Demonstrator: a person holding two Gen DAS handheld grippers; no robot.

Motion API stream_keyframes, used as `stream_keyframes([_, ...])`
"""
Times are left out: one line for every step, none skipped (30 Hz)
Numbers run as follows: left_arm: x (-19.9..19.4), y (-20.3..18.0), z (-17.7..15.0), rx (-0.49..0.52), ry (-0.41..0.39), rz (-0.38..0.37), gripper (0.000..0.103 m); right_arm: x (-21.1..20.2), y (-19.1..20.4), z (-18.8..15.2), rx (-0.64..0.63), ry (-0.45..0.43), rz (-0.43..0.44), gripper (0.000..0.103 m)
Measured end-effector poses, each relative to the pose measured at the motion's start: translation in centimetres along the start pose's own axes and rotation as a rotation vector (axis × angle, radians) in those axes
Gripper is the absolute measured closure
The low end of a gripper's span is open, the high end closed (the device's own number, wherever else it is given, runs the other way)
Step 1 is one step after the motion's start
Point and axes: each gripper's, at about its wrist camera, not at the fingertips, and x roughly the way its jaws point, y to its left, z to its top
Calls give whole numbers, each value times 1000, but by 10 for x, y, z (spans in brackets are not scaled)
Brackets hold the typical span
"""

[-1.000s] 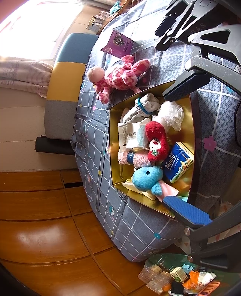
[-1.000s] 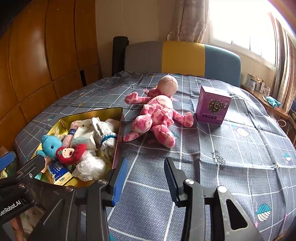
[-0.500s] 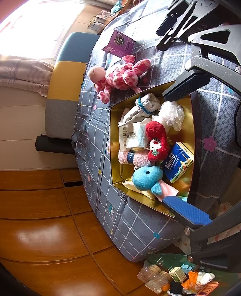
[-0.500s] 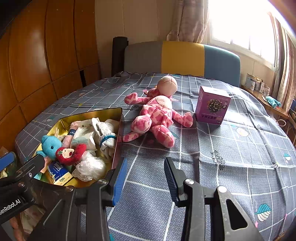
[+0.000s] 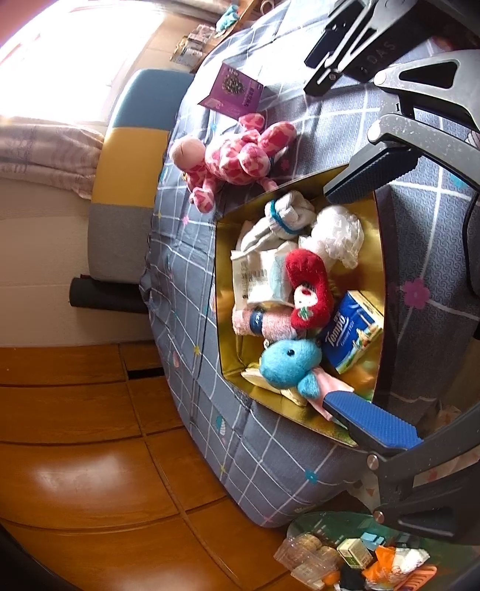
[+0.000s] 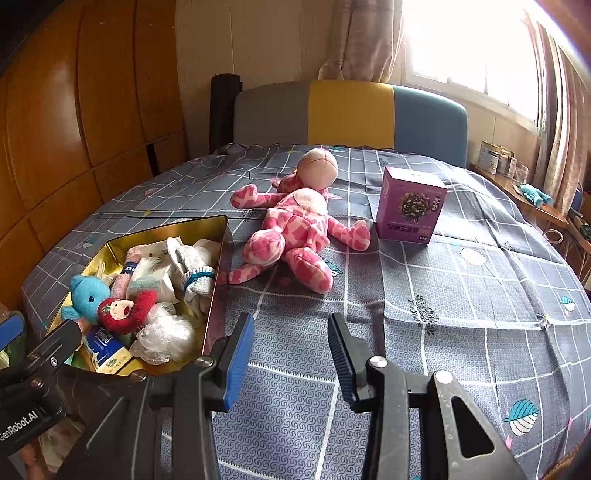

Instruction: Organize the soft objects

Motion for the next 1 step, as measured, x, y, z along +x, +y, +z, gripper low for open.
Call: stream_keyframes([-1,-1,0,1,-5,-11,1,1,-1,0,3,1,2,62])
